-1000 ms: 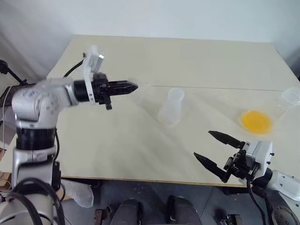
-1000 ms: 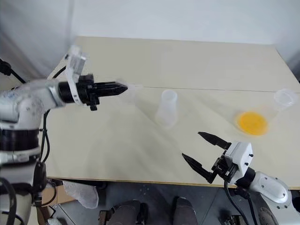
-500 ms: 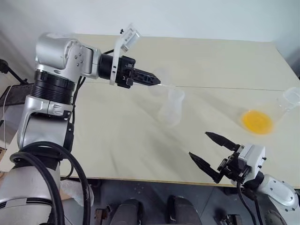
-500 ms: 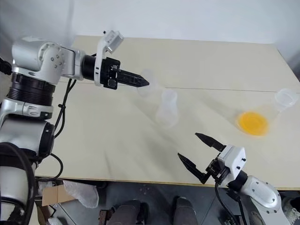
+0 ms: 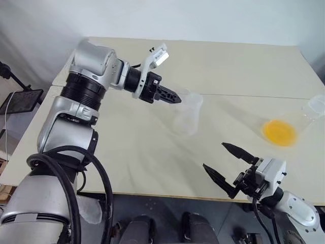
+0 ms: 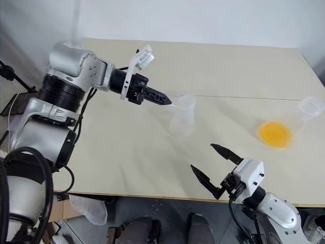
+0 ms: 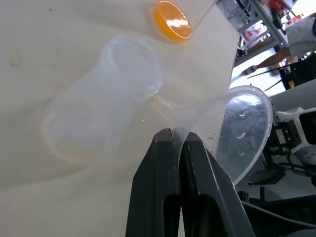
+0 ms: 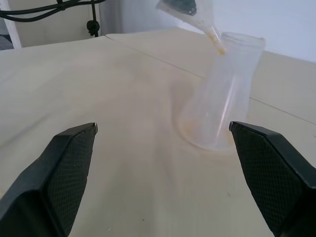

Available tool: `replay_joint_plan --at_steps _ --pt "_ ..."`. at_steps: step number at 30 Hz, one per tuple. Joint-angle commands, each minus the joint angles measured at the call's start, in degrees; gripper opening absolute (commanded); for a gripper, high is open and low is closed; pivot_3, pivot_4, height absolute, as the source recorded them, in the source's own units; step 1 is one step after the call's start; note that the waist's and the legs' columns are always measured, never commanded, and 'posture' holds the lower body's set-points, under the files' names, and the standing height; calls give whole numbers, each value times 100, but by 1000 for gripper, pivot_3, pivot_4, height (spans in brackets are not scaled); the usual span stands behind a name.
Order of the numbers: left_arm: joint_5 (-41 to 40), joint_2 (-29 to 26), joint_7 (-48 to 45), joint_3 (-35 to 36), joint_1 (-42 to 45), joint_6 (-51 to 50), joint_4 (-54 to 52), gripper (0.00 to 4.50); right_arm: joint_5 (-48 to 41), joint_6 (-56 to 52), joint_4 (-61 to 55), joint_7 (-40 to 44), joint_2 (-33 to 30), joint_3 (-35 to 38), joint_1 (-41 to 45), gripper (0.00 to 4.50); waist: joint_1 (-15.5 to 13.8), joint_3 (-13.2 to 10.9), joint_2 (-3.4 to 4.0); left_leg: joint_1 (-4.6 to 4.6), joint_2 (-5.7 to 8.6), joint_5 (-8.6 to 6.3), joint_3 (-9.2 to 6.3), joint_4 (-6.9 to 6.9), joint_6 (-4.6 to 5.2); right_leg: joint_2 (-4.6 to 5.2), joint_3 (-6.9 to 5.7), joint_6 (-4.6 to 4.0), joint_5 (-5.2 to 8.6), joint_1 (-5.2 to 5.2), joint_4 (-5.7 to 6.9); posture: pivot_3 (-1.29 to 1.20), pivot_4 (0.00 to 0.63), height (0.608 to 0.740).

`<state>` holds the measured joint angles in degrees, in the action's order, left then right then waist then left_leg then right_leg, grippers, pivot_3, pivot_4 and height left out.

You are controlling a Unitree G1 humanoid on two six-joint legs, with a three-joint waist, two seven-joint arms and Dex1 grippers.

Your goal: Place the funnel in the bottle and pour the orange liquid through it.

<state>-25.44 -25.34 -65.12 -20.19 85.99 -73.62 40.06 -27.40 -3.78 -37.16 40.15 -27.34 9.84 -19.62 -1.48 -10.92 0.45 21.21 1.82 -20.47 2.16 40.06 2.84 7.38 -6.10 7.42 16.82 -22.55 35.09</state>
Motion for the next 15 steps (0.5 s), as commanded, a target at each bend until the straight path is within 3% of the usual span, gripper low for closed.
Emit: replay_joint_plan --at_steps 1,5,15 --pt "108 148 -28 233 358 194 185 35 -4 121 -270 -96 56 -3 -31 4500 7 0 0 0 0 0 0 0 0 -1 0 0 0 0 0 0 150 740" --pt "178 280 -73 372 534 289 463 35 21 128 -308 -166 74 -36 -38 4500 6 0 0 0 -1 0 2 0 0 0 0 0 0 -1 0 0 150 740" --pt "578 -37 -585 274 807 726 723 35 15 106 -320 -211 65 -46 -57 4500 -4 0 1 0 0 0 3 0 0 -1 0 0 0 -2 2 0 150 740"
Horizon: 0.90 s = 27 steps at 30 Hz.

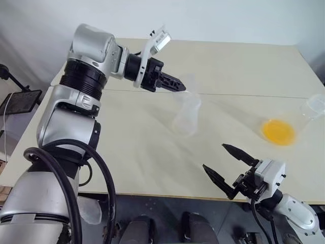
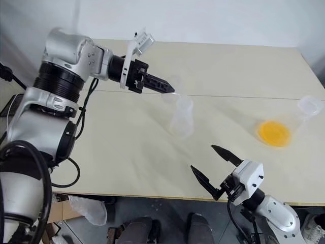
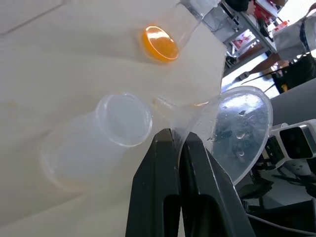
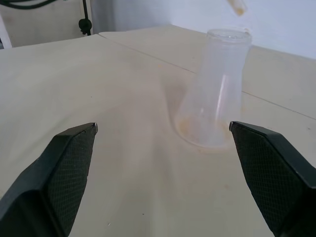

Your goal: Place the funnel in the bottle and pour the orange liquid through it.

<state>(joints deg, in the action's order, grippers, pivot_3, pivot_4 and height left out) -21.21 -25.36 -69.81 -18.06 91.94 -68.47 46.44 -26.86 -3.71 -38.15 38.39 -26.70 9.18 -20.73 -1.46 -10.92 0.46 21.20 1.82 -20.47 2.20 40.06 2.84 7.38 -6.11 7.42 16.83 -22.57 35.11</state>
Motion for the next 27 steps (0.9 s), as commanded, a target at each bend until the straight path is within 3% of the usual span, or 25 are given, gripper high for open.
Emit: replay_joint_plan --at_steps 1,18,25,27 --pt "210 -39 -142 39 205 263 112 35 -47 91 -214 -32 -8 27 78 4500 -7 0 0 -2 0 0 -1 0 0 1 0 0 0 2 0 0 150 740" --pt "1016 598 -353 -291 129 805 813 35 -20 66 -251 -84 -3 41 146 4500 6 -1 -2 2 1 1 3 0 2 1 -1 0 0 -2 3 0 150 740" --pt "1132 799 -254 8 312 1028 1211 35 69 115 -321 -206 90 -63 78 4500 -6 -1 -2 1 1 1 2 2 3 2 -1 0 0 -2 6 0 150 740" --pt "1170 821 -269 44 340 1047 1260 501 82 126 -330 -225 105 -77 68 4500 -5 -1 -2 1 4 2 2 3 3 5 -1 0 0 -2 8 0 150 740"
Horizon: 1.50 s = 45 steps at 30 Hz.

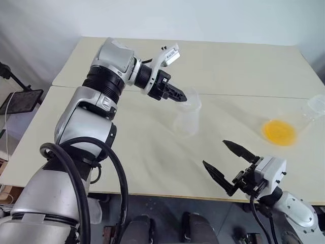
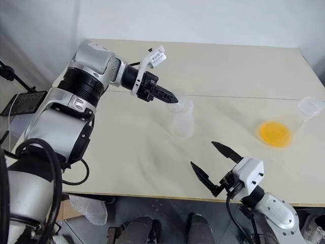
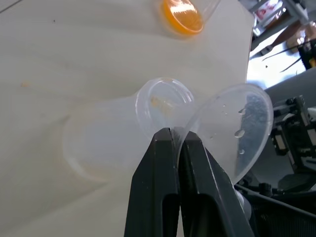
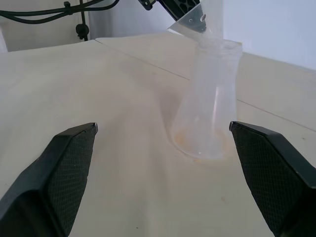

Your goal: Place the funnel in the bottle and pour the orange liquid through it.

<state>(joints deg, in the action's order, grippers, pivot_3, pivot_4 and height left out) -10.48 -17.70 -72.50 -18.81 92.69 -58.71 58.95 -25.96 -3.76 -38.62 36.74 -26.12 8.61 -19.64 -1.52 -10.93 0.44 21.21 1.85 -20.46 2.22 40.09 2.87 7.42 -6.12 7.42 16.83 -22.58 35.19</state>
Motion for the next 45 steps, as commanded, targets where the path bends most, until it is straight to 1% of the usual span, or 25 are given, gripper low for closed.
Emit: replay_joint_plan --at_steps 1,6,9,10,11,13,14,16,19,21,22,23,25,27,30,32,34,37,39,40,43,45 --pt "119 62 -10 134 275 77 27 719 -3 133 -290 -67 51 -23 -46 4500 1 0 0 0 1 0 0 0 0 1 0 0 0 0 0 0 150 740" --pt "130 92 123 405 351 71 164 2278 64 247 -243 -103 98 -30 12 4500 9 0 0 0 0 0 0 -1 0 0 -1 0 0 -1 2 0 150 740" --pt "124 126 238 586 359 89 232 3243 148 375 -181 -143 132 -8 145 4500 13 0 0 -1 0 0 0 -1 0 0 0 0 0 -2 4 0 150 740" --pt "115 142 297 657 364 54 256 3501 178 427 -159 -169 156 14 200 4500 9 0 0 -1 0 0 0 0 0 0 0 0 0 -2 6 0 150 740" --pt "126 150 333 698 347 96 253 3901 193 463 -138 -203 176 41 264 4500 8 0 0 -1 0 0 -1 0 0 0 0 0 0 -2 7 0 150 740" --pt "73 160 452 882 313 128 250 4483 203 548 -109 -294 241 124 388 4500 7 0 0 -1 1 0 -1 0 0 2 0 0 0 -3 10 0 150 740" --pt "41 154 497 977 292 143 242 4483 175 552 -110 -336 266 160 428 4500 8 0 0 -1 1 0 -2 1 0 2 -1 0 0 -3 12 0 150 740" --pt "-21 83 460 1152 105 487 57 4483 92 536 -134 -386 290 236 480 4500 10 0 0 -1 2 0 -1 0 0 2 0 0 0 -5 13 0 150 740" --pt "-63 -196 -2 1230 -486 1207 -367 4483 16 493 -163 -339 215 369 409 4500 20 2 3 -6 1 0 -1 -1 0 3 1 0 0 -5 20 0 150 740" --pt "-201 -415 -317 1433 -1027 1993 -725 4483 -60 493 -165 -292 176 500 293 4500 44 5 8 -11 0 0 0 -2 0 2 2 0 0 -6 26 0 150 740" --pt "-304 -516 -396 1571 -1215 2118 -827 4483 -139 473 -173 -313 188 587 245 4500 56 5 8 -13 -1 0 3 -4 0 1 4 -1 0 -7 27 0 150 740" --pt "-398 -609 -360 1776 -1437 2414 -898 4483 -305 419 -195 -368 218 707 199 4500 62 4 7 -11 -2 0 3 -3 -1 0 4 -2 1 -13 34 0 150 740" --pt "-634 -716 -483 2202 -1912 3363 -1079 4483 -503 369 -198 -438 236 927 124 4500 59 3 6 -5 -2 1 3 -1 -1 1 3 -3 1 -17 34 0 150 740" --pt "-648 -824 -432 2338 -2272 3782 -1276 4483 -732 323 -197 -506 259 1106 83 4500 36 3 4 -3 -2 1 0 3 -1 3 1 -3 1 -17 36 0 150 740" --pt "-996 -883 -686 2576 -3016 4045 -2071 4483 -956 302 -170 -631 273 1415 42 4500 -2 4 5 -3 6 1 -4 7 0 11 1 -2 0 -12 37 0 150 740" --pt "-987 -957 -970 2450 -3768 4584 -2844 4483 -1027 280 -170 -675 252 1613 -56 4500 0 4 6 -5 10 0 -9 8 2 15 1 -2 0 -8 38 0 150 740" --pt "-948 -971 -1060 2287 -4361 4905 -3490 4483 -1095 282 -158 -639 212 1841 -209 4500 6 5 6 -11 11 0 -9 5 2 17 4 -2 0 -4 39 0 150 740" --pt "-1088 -752 -768 2264 -5203 5133 -4288 4483 -1153 340 -290 -633 279 2309 -732 4500 -15 5 6 -7 11 0 -13 6 3 16 5 -2 0 -3 38 0 150 740" --pt "-1161 -660 -572 2246 -5575 5087 -4650 4483 -1127 478 -363 -677 457 2562 -1097 4500 -18 5 5 -8 11 1 -14 7 5 17 10 -2 0 1 35 0 150 740" --pt "-1188 -625 -509 2198 -5755 5057 -4864 4483 -1038 654 -343 -704 670 2734 -1364 4500 -19 5 5 -9 10 1 -13 7 5 17 14 -2 0 2 34 0 150 740" --pt "-1271 -550 -288 2141 -6016 4969 -5264 4483 -864 1038 -275 -767 1181 3063 -1904 4500 -7 9 12 -13 8 1 -11 3 6 15 22 -2 0 3 33 0 150 740" --pt "-1387 -466 -62 2167 -6013 4817 -5355 4483 -848 1264 -166 -708 1492 3196 -2252 4500 2 12 15 -16 8 0 -9 2 6 14 25 -2 0 4 33 0 150 740"
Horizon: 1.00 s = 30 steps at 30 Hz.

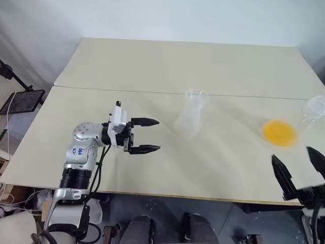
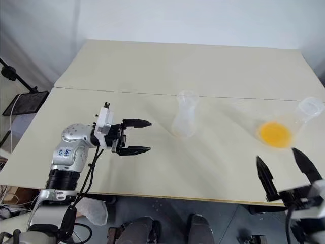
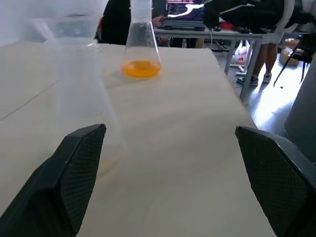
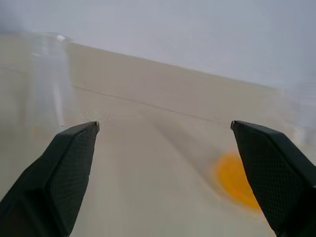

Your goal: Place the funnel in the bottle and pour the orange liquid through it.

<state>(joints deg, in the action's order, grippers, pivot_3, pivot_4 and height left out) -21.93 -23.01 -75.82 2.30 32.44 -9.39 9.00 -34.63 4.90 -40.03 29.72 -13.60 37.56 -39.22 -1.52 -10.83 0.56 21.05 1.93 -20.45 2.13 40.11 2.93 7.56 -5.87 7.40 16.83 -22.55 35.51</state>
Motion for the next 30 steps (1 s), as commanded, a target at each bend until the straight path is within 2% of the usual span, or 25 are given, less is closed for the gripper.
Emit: replay_joint_plan --at_steps 1,5,10,17,20,24,30 --pt "-261 72 312 39 19 -122 -370 4483 23 500 41 50 363 335 -443 4500 9 3 4 -4 0 0 0 -1 0 0 2 0 0 2 0 0 150 740" --pt "-345 96 507 47 125 -146 -331 4483 -76 855 443 197 669 402 -718 4500 23 5 8 -11 -3 -1 1 -9 0 -2 13 -2 1 2 -1 0 150 740" --pt "-503 -42 466 65 154 -251 -347 4483 -57 710 681 89 304 311 -354 4500 50 7 10 -13 -6 -2 2 -11 -2 -2 32 -5 3 1 -2 0 150 740" --pt "-764 -213 612 140 7 -534 -675 4483 -117 -1134 1195 -1136 -1226 244 1540 4500 44 11 20 -12 -10 -1 2 -9 -3 -1 36 -10 5 -2 -1 0 150 740" --pt "-798 -250 699 123 -110 -598 -882 4483 -55 -1656 1465 -1513 -1612 150 2388 4500 10 12 23 -10 -9 -1 2 -6 -3 0 34 -10 5 -1 -3 0 150 740" --pt "-834 -288 823 115 -174 -674 -1071 4483 70 -2133 1953 -1952 -1905 100 3451 4500 7 11 23 -1 -7 0 2 -4 -1 0 26 -10 5 0 -6 0 150 740" --pt "-862 -302 935 98 -228 -700 -1209 4483 156 -2497 2497 -2128 -2036 57 4356 4500 16 12 23 4 -5 1 1 -3 1 0 4 -9 4 0 -8 0 150 740"
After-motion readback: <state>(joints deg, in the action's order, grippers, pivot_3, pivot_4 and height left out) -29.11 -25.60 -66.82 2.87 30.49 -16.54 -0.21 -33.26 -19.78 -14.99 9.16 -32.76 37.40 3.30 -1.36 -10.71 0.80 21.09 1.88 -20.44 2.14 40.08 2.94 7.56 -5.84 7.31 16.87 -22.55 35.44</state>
